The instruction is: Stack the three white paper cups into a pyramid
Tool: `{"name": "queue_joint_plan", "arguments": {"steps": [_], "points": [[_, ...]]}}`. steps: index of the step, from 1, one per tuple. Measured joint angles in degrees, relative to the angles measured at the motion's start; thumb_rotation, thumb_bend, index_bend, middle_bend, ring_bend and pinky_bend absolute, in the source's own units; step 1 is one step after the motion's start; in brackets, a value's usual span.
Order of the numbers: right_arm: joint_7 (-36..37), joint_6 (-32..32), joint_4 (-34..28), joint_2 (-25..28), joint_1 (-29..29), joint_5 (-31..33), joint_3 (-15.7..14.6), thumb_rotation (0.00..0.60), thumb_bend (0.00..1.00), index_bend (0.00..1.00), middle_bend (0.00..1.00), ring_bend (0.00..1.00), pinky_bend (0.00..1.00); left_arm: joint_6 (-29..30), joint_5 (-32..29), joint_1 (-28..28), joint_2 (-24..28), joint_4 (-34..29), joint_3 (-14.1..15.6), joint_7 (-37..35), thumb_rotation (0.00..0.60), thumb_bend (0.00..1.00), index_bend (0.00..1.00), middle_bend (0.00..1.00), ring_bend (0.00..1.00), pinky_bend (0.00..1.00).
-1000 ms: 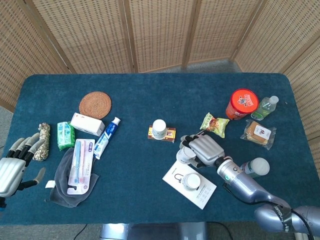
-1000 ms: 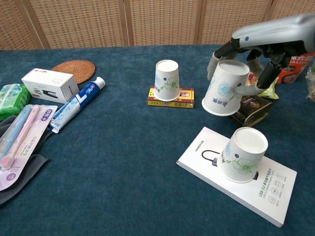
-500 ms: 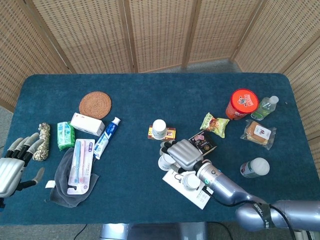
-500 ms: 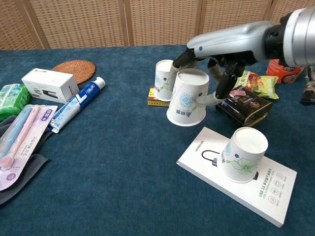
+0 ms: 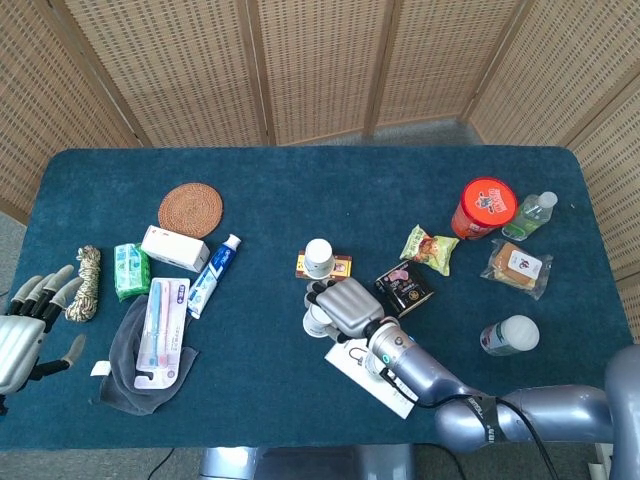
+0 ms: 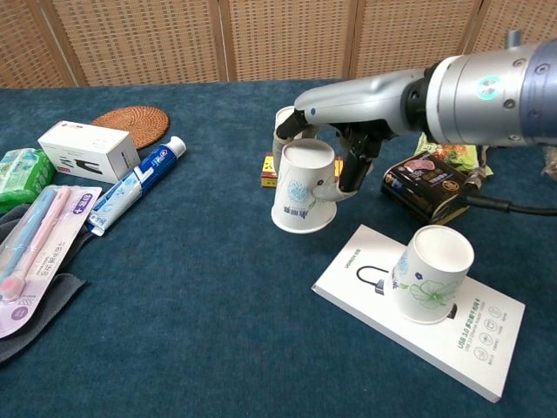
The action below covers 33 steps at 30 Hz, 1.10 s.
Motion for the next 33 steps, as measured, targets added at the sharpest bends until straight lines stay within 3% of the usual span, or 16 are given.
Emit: {"name": "queue_joint_plan", "arguments": {"steps": [24,33], "points": [[-1.0,-0.4,8.0,-7.9,3.9,3.1,-0.7,0.600,0.45,0.32,0.20,0.16,0.53,0.6,-0.6,0.4,0.0,0.5,-0.1,-0.3,0.487,0.50,0.00,0.00,0.00,0.01],[0.5,-2.0,10.5,-8.4,3.6,2.4,-1.5,0.600,0.45,0.23,0.13,0.09,0.43,0.5,-0.4,0.4,-0.1,0.1,-0.1,0.3,0.486,0.50,0.00,0.00,0.00,0.01]]}}
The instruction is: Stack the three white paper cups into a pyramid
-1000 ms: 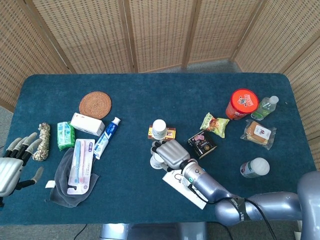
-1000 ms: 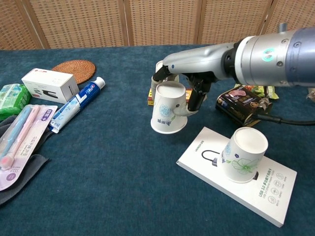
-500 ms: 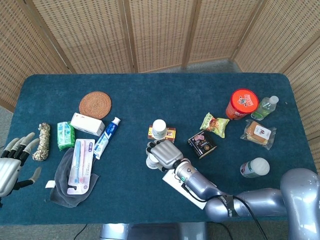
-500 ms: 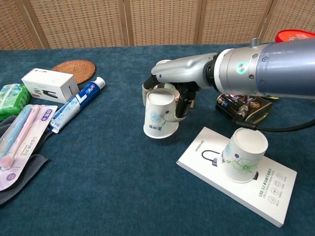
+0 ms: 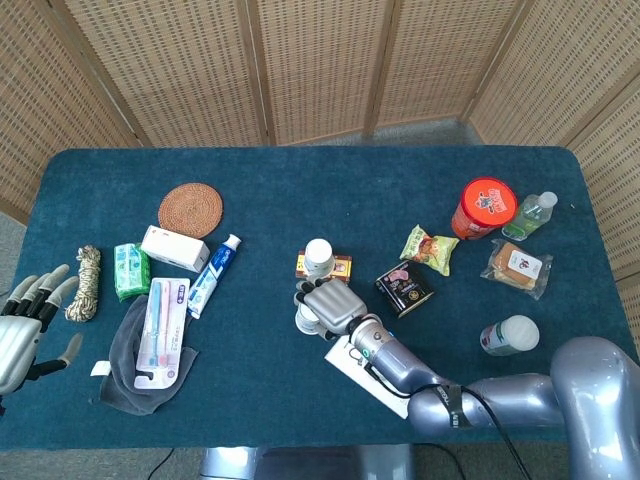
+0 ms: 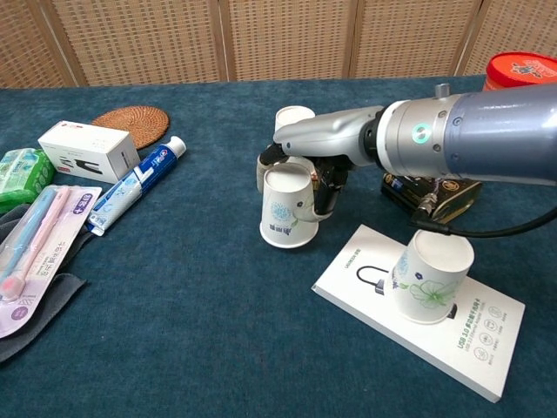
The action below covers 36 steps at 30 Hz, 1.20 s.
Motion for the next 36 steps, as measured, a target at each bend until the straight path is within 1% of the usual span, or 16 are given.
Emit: {"name": "queue_joint_plan", "arguments": {"steps": [7,15,24,28,36], "points": [[0.9,-0.9,-0.4,1.2,-0.4,-1.2,-0.8,0.600,0.46,0.15,0.10,0.05,0.38,-0.3,0.2,-0.3,-0.1,-0.3,-0.1,0.4,0.486,0.50,0.00,0.00,0.00,0.01],[1.3,-0.8,-3.2,3.6,-0.7,-1.6,-1.1,0.600,0.46,0.10,0.07,0.01,0.35,-0.2,0.5,-0.6,0.0,-0.6,-0.3,0.4,0.487,0.50,0.00,0.00,0.00,0.01],[1.7,1.4,-8.4,8.0,-1.5,-2.1,-0.9,0.600,0.46,0.10,0.08,0.01,0.34,-0.3,1.5,-0.8,0.0,-0.6,0.0,0.0,0.483,0.50,0.00,0.00,0.00,0.01],[2.5,2.6,-10.3,10.3,-2.1,-2.4,-0.2,0.600,0.47,0.11,0.08,0.01,0.34,-0.4,1.6,-0.8,-0.1,-0.5,0.1,-0.3,0.482,0.50,0.00,0.00,0.00,0.01],[5.3,8.1,-12.5,14.4,-5.5,-5.2,1.4,0.600,0.47,0.12,0.09,0.01,0.34,-1.1,2.8,-1.5,-0.1,-0.6,0.4,0.4,0.487,0.49,0.00,0.00,0.00,0.00]]}}
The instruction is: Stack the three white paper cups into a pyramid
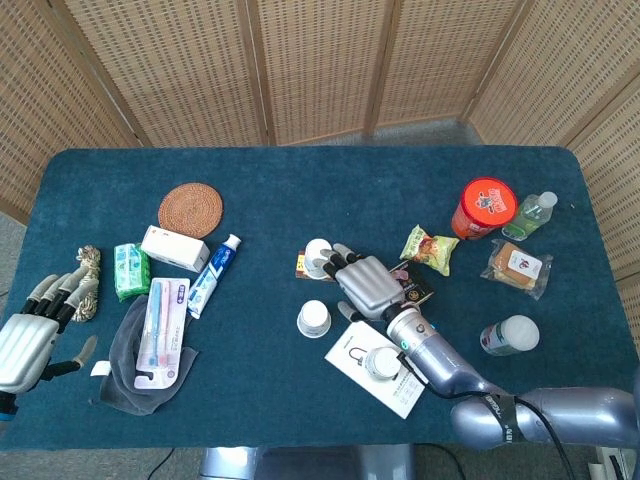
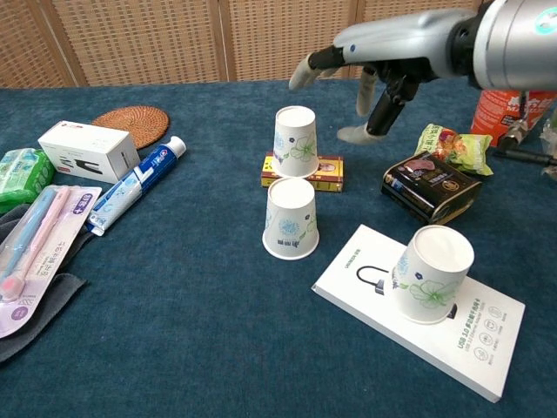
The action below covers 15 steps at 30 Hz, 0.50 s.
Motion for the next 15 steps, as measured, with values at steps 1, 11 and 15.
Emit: {"name": "queue_joint_plan", "arguments": {"steps": [1,11,15], "points": [[0.4,0.8,-0.1,0.3,-0.6,-0.4,0.1,0.600,0.48,0.12,0.09,0.01,0.34,-0.2,0.2,-0.1,0.0,-0.1,0.1,0.4,0.488,0.50,0.01,0.00,0.00,0.00],[3.7,7.5,0.2,3.5,-7.1,-5.3,0.7,0.600,0.48,0.14,0.09,0.01,0.34,-2.8,2.8,-1.8,-1.0,-0.9,1.1,3.3,0.482,0.49,0.01,0.00,0.00,0.00],[4.6,10.4,1.0,3.6,-9.4,-7.7,1.0,0.600,0.49,0.15,0.10,0.01,0.34,-3.9,4.1,-2.7,-1.5,-0.9,1.4,3.8,0.484,0.50,0.01,0.00,0.00,0.00]]}}
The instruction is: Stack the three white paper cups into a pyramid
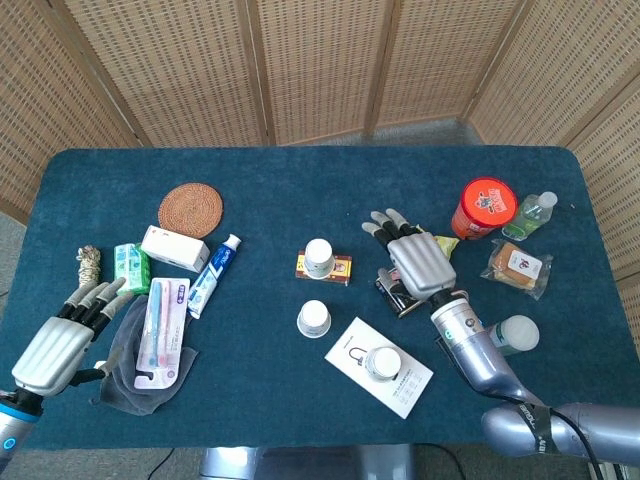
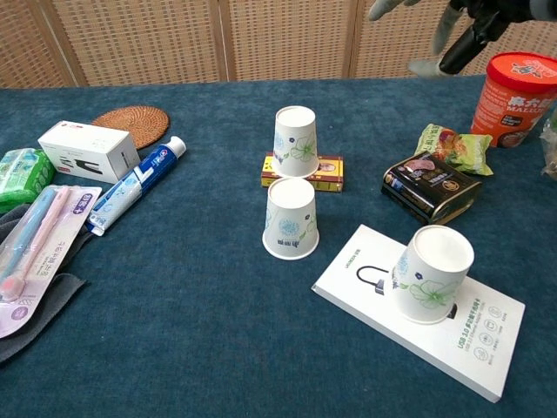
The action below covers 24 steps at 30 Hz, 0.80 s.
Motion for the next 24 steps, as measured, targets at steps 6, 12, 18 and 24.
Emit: {"name": "queue_joint_plan", "arguments": {"steps": [6,12,18,24], "points": [[0.1,4.0,1.6,-0.1,-3.4,-2.6,0.4,0.600,0.49,0.17,0.10,0.01,0.34,-0.8,1.8,-1.3,-1.3,1.1,0.3,0.0,0.485,0.50,0.00,0.00,0.00,0.00],[-0.7,6.8,2.1,0.2,-6.1,-3.1,1.1,0.600,0.49,0.17,0.10,0.01,0.32,-2.8,3.4,-3.8,-2.4,2.5,0.3,-1.2,0.483,0.50,0.00,0.00,0.00,0.00],[-2.5,9.5,2.0,1.4,-8.4,-2.8,2.2,0.600,0.49,0.17,0.10,0.01,0.31,-6.7,4.8,-8.0,-3.2,3.1,-0.3,-3.3,0.479,0.50,0.00,0.00,0.00,0.00],[-2.1,11.5,1.8,2.6,-11.1,-3.4,3.2,0.600,0.49,0.17,0.10,0.01,0.30,-12.1,5.8,-13.7,-5.0,3.3,-1.3,-5.7,0.480,0.50,0.00,0.00,0.00,0.00]]}}
